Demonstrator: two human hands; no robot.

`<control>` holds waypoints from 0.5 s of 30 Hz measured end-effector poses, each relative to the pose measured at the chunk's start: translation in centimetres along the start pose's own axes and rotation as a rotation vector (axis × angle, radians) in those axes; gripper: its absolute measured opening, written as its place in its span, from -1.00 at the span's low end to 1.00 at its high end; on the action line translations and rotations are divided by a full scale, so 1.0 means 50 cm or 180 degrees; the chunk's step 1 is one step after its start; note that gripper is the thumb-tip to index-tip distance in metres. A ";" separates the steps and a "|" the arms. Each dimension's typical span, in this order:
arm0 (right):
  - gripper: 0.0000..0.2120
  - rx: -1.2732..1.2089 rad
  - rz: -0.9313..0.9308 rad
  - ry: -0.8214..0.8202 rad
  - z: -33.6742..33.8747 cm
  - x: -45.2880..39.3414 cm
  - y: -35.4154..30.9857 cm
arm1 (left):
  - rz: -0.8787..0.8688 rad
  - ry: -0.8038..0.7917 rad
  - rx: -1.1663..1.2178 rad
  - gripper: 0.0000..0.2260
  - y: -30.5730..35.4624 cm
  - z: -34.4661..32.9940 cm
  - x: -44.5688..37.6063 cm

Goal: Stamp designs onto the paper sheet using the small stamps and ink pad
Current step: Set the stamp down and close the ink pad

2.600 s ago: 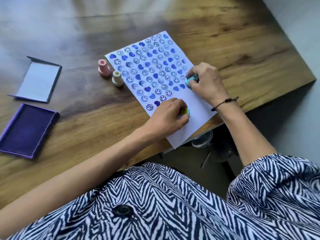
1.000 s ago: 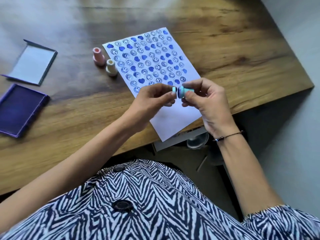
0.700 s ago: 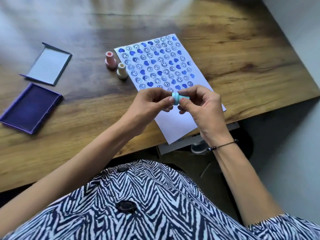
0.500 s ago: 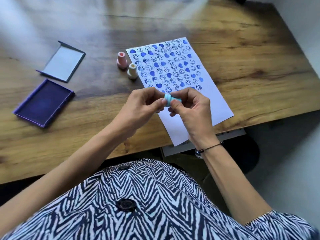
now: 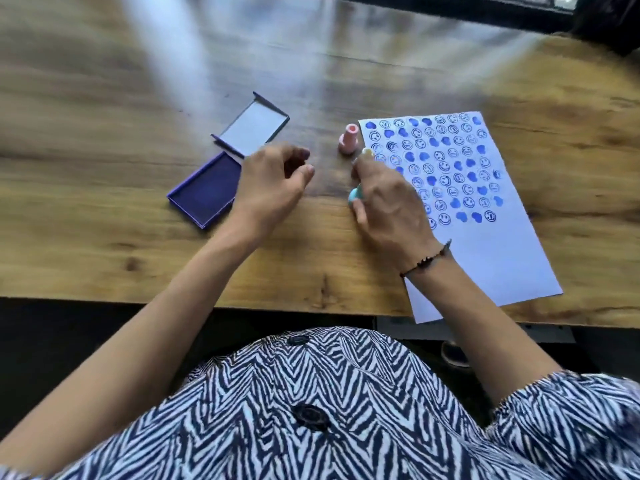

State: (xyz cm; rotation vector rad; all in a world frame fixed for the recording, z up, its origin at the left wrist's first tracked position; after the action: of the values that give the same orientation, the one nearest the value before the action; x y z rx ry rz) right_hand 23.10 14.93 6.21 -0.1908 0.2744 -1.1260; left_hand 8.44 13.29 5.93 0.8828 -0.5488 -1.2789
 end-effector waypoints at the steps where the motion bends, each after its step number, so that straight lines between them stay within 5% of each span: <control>1: -0.60 0.0066 -0.0025 0.0003 0.002 0.001 0.001 | -0.0072 0.0111 -0.0273 -0.73 -0.006 0.014 -0.017; 7: -0.62 -0.0030 0.0206 0.0716 0.049 -0.002 -0.040 | 0.0325 -0.0265 -0.2103 -0.46 -0.070 0.039 -0.149; 15: -0.87 -0.1729 -0.0496 0.0080 0.007 -0.082 -0.092 | 0.0356 0.0117 -0.1503 -0.41 -0.084 0.060 -0.168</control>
State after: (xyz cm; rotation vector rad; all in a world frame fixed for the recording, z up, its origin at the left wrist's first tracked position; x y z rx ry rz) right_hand 17.58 16.72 8.34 -0.6882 0.5940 -1.1890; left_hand 1.72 20.48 5.19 0.4733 -0.2448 -1.2179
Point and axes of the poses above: each hand's wrist, its own x-axis away from the middle knuckle, its own z-axis out of the back of the hand, y = z × x, the point moved 4 cm from there along -x, towards the middle knuckle, and after that the axes turned 5 degrees about -z, right-handed, at the moved point
